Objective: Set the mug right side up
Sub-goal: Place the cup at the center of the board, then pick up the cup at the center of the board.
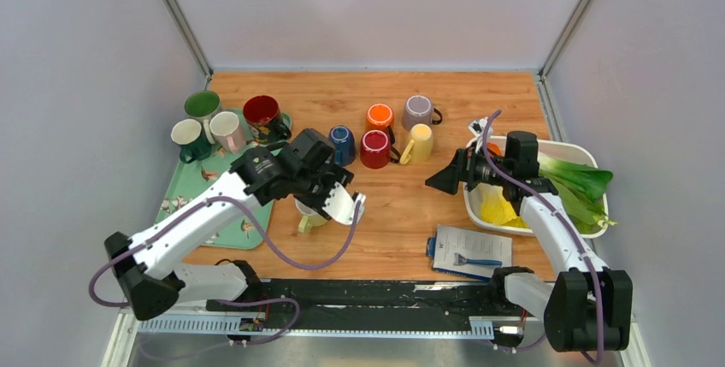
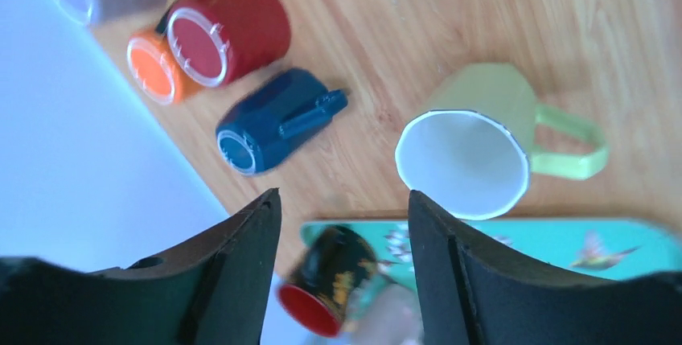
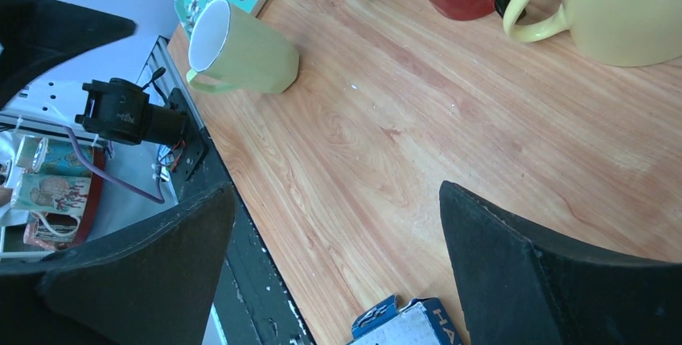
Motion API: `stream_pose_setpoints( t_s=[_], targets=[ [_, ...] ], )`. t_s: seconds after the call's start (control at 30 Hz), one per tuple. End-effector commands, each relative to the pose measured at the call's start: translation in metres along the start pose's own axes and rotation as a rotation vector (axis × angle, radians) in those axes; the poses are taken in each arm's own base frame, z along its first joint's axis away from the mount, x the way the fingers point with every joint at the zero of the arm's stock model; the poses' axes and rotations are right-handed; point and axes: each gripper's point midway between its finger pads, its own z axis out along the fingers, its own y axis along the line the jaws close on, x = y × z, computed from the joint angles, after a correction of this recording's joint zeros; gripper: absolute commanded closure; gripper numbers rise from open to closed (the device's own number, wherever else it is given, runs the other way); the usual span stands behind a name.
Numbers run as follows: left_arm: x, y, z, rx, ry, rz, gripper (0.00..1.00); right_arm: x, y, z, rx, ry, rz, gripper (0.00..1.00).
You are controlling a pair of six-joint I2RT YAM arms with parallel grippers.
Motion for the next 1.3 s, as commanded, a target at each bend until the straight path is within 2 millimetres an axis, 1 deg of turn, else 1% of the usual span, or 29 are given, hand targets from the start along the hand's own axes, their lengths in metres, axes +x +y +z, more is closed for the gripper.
stream_pose_setpoints(
  t_s=[0.0, 0.03, 0.07, 0.1, 0.13, 0.17, 0.2, 0.23, 0.27, 0.3, 0.4, 0.43, 0.47, 0.53, 0.6, 0.63, 0.67, 0.73, 0.77, 0.8, 0.83, 0.93, 0.97, 1.07, 1.27],
  targets=[
    [-0.004, 0.004, -0.022, -0.196, -0.019, -0.713, 0.33, -0.01, 0.0, 0.0, -0.006, -0.019, -0.007, 0.0],
    [0.001, -0.002, -0.025, -0.232, 0.016, -0.914, 0.33, -0.012, -0.001, 0.001, -0.004, -0.018, -0.004, 0.0],
    [0.004, -0.007, -0.024, -0.228, 0.019, -1.009, 0.33, -0.013, -0.002, 0.002, -0.004, -0.016, -0.002, 0.0],
    [-0.002, -0.018, -0.022, -0.201, -0.005, -1.14, 0.33, -0.015, -0.004, 0.003, -0.002, -0.015, 0.0, 0.0],
    [0.002, -0.03, -0.015, -0.181, 0.003, -1.211, 0.33, -0.016, -0.005, 0.004, 0.002, -0.016, 0.0, 0.0],
    [0.001, -0.035, -0.014, -0.187, -0.011, -1.3, 0.33, -0.017, -0.008, 0.005, 0.006, -0.014, 0.004, 0.0],
    [0.011, -0.049, -0.006, -0.173, 0.027, -1.372, 0.33, -0.019, -0.009, 0.005, 0.008, -0.014, 0.005, 0.0],
    [0.012, -0.053, -0.003, -0.176, 0.013, -1.448, 0.34, -0.019, -0.009, 0.006, 0.008, -0.012, 0.009, 0.0],
    [0.018, -0.059, -0.001, -0.175, 0.027, -1.494, 0.32, -0.022, -0.009, 0.006, 0.007, -0.014, 0.007, 0.0],
    [0.022, -0.058, 0.001, -0.199, 0.042, -1.556, 0.3, -0.024, -0.009, 0.006, 0.006, -0.015, 0.006, 0.0],
    [0.029, -0.064, 0.013, -0.185, 0.089, -1.672, 0.29, -0.028, -0.008, 0.005, 0.01, -0.022, -0.005, 0.0],
    [0.028, -0.065, 0.016, -0.175, 0.087, -1.721, 0.29, -0.029, -0.008, 0.004, 0.013, -0.025, -0.01, 0.0],
    [0.029, -0.072, 0.023, -0.145, 0.104, -1.757, 0.29, -0.028, -0.007, 0.004, 0.015, -0.026, -0.013, 0.0],
    [0.023, -0.079, 0.029, -0.091, 0.105, -1.84, 0.29, -0.027, -0.007, 0.002, 0.021, -0.023, -0.014, 0.0],
    [0.019, -0.084, 0.031, -0.063, 0.108, -1.879, 0.3, -0.025, -0.009, 0.0, 0.031, -0.022, -0.015, 0.0],
    [0.019, -0.089, 0.031, -0.052, 0.13, -1.894, 0.29, -0.024, -0.01, -0.001, 0.035, -0.022, -0.015, 0.0],
    [0.018, -0.098, 0.033, -0.037, 0.151, -1.915, 0.3, -0.024, -0.01, -0.001, 0.038, -0.021, -0.014, 0.0],
    [0.022, -0.118, 0.032, -0.038, 0.233, -1.943, 0.3, -0.022, -0.01, -0.002, 0.042, -0.019, -0.014, 0.0],
    [0.023, -0.125, 0.031, -0.04, 0.252, -1.949, 0.29, -0.021, -0.009, -0.003, 0.043, -0.017, -0.014, 0.0],
    [0.024, -0.13, 0.03, -0.045, 0.27, -1.954, 0.29, -0.024, -0.016, -0.008, 0.067, -0.033, -0.004, 0.0],
    [0.024, -0.133, 0.031, -0.041, 0.279, -1.957, 0.29, -0.023, -0.018, -0.01, 0.074, -0.036, 0.001, 0.0],
    [0.018, -0.134, 0.038, -0.005, 0.249, -1.968, 0.3, -0.02, -0.022, -0.011, 0.083, -0.035, 0.014, 0.0],
    [0.016, -0.137, 0.043, 0.018, 0.252, -1.971, 0.3, -0.02, -0.023, -0.011, 0.086, -0.035, 0.018, 0.0],
    [0.013, -0.14, 0.052, 0.048, 0.252, -1.989, 0.34, -0.017, -0.025, -0.011, 0.087, -0.03, 0.025, 0.0],
    [0.015, -0.137, 0.054, 0.042, 0.253, -1.999, 0.38, -0.015, -0.028, -0.01, 0.087, -0.033, 0.029, 0.0]
  ],
)
